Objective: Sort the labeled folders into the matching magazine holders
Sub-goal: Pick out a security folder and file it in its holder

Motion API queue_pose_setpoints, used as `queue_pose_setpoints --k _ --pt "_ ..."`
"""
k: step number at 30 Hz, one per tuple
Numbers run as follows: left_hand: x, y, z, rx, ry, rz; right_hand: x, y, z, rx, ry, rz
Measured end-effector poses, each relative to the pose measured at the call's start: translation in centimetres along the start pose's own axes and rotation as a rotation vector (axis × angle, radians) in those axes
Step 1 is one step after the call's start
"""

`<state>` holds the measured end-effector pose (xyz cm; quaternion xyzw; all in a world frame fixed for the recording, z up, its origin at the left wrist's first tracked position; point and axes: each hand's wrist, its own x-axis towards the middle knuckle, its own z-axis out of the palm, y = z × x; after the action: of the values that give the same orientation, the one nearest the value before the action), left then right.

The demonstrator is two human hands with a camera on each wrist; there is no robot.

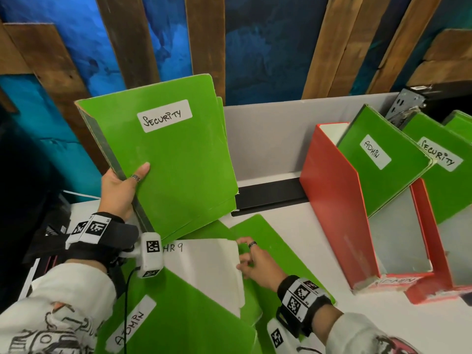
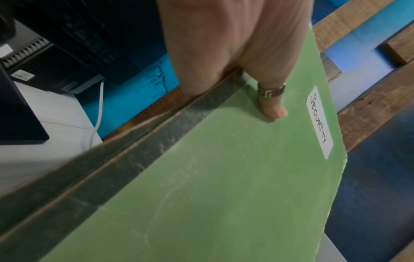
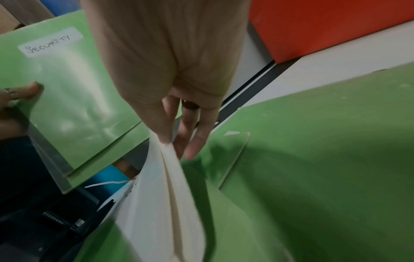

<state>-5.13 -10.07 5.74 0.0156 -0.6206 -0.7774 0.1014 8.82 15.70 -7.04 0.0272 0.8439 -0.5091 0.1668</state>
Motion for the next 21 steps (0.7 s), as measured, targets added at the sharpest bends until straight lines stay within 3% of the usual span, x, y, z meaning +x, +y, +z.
queue_pose_setpoints --k 3,5,9,12,14,17,21 --pt "-0.1 -0.3 -0.1 0.016 0.005 0.005 0.0 1.4 -0.3 -0.007 -0.049 0.055" --pt "0.0 -0.6 -0.3 0.023 0.008 0.003 0.2 2.5 -1.0 -0.027 0.003 0.093" --pt "0.2 -1.0 -0.3 0.027 -0.023 -0.016 0.6 3.1 -3.5 0.014 0.253 0.081" --pt "-0.1 -1.2 0.2 0.002 -0.083 -0.03 0.9 0.7 -6.9 0.16 0.511 -0.06" --pt "-0.6 -1.1 0.9 -0.019 -0.148 -0.049 1.2 -1.6 -9.3 0.248 0.609 -0.166" --pt "-1.5 -1.3 2.3 -0.077 -0.291 -0.101 1.5 -5.1 -12.3 0.288 0.585 -0.213" --pt "-2.5 -1.7 4.8 -0.028 -0.433 -0.2 1.7 -8.0 -14.6 0.431 0.4 -0.195"
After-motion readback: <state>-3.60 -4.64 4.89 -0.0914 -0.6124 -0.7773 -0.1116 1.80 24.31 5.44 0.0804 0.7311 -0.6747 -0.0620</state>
